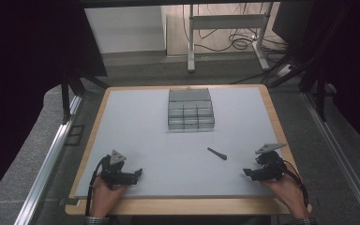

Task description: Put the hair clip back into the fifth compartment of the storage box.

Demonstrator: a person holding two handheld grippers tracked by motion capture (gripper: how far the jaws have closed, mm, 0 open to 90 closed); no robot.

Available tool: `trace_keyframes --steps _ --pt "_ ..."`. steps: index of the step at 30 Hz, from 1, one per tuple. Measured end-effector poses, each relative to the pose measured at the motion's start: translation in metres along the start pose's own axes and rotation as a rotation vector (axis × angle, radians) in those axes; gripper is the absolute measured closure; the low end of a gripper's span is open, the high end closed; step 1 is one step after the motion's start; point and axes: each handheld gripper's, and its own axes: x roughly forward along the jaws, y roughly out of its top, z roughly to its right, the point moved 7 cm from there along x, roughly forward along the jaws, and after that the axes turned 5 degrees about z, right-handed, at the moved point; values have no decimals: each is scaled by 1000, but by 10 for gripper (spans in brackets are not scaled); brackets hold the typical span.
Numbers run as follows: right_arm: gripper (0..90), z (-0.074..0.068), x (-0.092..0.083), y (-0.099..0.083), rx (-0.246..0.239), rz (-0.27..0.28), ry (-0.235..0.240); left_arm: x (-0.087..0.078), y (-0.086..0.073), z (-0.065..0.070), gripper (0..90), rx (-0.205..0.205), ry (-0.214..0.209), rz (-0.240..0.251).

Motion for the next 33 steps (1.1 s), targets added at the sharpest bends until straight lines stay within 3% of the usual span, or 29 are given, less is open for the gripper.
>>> trace_keyframes --steps 5,14,20,26,33 --pt "307 -1 3 1 -1 -41 -1 0 0 0 4 0 0 0" --pt "365 -5 0 17 -6 -67 14 0 0 0 4 0 0 1" --pt "359 -3 2 24 8 -93 21 0 0 0 3 0 0 1" --pt "361 -1 4 33 -10 -117 23 0 0 0 4 0 0 1" --pt "442 -2 8 39 -22 -173 57 0 0 0 4 0 0 0"
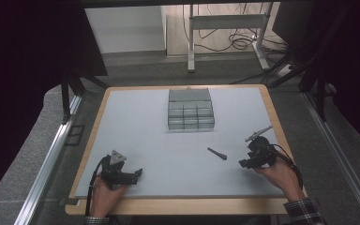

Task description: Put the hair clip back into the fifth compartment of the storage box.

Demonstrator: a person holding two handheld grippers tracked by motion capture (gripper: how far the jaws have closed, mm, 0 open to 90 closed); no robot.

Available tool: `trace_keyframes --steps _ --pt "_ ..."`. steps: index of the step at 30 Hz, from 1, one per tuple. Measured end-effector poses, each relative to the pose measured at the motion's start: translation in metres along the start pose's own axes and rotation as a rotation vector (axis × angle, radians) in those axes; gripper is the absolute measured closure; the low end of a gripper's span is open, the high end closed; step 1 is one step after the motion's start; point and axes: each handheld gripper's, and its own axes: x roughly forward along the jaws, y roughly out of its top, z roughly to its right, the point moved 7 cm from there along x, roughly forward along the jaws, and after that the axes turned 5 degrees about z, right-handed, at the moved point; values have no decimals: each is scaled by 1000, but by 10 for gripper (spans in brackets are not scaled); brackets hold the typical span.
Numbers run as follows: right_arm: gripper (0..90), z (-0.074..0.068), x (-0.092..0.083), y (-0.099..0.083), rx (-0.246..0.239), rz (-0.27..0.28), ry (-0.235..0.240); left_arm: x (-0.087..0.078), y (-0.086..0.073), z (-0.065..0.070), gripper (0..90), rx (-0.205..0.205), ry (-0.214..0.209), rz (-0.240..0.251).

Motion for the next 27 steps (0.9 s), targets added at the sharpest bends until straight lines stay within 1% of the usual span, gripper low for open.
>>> trace_keyframes --steps 5,9,13,16,19,27 --pt "483 -1 3 5 1 -25 30 0 0 0 3 0 0 0" --pt "509 -4 6 11 -9 -47 48 0 0 0 3 0 0 0" --pt "534 -5 8 17 -16 -62 51 0 0 0 3 0 0 0" --pt "581 -7 10 22 -25 -74 47 0 0 0 3 0 0 0" --pt "608 -9 13 26 -37 -97 46 0 0 0 3 0 0 0" --pt "621 -20 22 37 -79 -130 66 0 0 0 3 0 0 0"
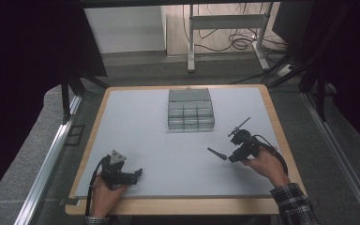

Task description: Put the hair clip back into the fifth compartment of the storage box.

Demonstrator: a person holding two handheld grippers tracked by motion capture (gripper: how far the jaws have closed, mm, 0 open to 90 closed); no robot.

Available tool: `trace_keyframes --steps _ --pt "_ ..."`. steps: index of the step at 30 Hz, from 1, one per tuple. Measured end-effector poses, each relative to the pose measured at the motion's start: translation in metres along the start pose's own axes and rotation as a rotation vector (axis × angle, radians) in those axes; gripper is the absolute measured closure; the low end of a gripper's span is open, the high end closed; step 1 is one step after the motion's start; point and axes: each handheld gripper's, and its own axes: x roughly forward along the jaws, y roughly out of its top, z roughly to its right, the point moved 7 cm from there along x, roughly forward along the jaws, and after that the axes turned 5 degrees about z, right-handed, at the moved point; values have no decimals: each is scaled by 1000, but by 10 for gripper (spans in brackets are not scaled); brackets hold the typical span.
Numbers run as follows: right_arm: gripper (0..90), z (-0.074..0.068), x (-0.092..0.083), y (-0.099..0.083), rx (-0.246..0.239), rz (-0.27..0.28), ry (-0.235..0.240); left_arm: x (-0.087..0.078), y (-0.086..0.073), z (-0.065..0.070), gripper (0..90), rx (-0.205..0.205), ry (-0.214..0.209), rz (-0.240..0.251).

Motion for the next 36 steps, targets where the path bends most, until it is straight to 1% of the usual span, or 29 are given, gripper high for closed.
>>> trace_keyframes --steps 3,8,12,16,23,25,28,32,34,36 --pt "640 -3 3 4 -17 -20 7 0 0 0 3 0 0 0" --pt "653 -7 6 11 -30 -39 18 0 0 0 3 0 0 0" --pt "653 -8 9 16 -39 -50 19 0 0 0 3 0 0 0" --pt "653 -9 13 20 -51 -72 21 0 0 0 3 0 0 0" --pt "664 -10 23 24 -62 -116 12 0 0 0 3 0 0 0" --pt "670 -9 26 25 -73 -123 8 0 0 0 3 0 0 0" --pt "689 -8 29 25 -73 -145 -5 0 0 0 3 0 0 0" --pt "739 -9 30 27 -75 -150 -16 0 0 0 4 0 0 0" --pt "754 -8 31 28 -86 -157 -19 0 0 0 4 0 0 0" --pt "760 -9 31 28 -73 -168 -20 0 0 0 3 0 0 1"
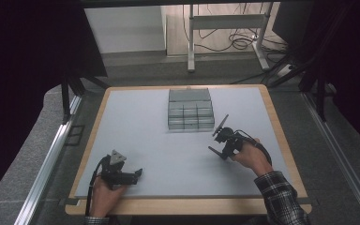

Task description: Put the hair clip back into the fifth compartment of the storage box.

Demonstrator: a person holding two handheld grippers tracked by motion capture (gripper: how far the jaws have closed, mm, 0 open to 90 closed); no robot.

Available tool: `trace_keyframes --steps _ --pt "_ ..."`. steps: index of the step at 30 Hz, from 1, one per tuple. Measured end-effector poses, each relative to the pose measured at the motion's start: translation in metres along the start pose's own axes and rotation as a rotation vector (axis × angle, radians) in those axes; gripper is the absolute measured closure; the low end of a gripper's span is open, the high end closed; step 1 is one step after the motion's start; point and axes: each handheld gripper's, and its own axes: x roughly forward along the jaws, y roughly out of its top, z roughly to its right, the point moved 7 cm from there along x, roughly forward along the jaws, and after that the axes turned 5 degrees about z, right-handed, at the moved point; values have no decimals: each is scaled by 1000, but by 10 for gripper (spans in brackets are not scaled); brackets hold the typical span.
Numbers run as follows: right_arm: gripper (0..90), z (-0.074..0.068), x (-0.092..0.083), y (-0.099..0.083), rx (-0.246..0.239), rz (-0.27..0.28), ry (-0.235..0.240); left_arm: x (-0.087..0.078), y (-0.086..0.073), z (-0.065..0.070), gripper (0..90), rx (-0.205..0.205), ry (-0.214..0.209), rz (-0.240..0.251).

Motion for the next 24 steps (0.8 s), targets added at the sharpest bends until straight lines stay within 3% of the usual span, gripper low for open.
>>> trace_keyframes --steps 5,24 --pt "762 0 -5 1 8 -4 7 0 0 0 4 0 0 0" --pt "764 4 -37 9 17 73 4 0 0 0 3 0 0 0"
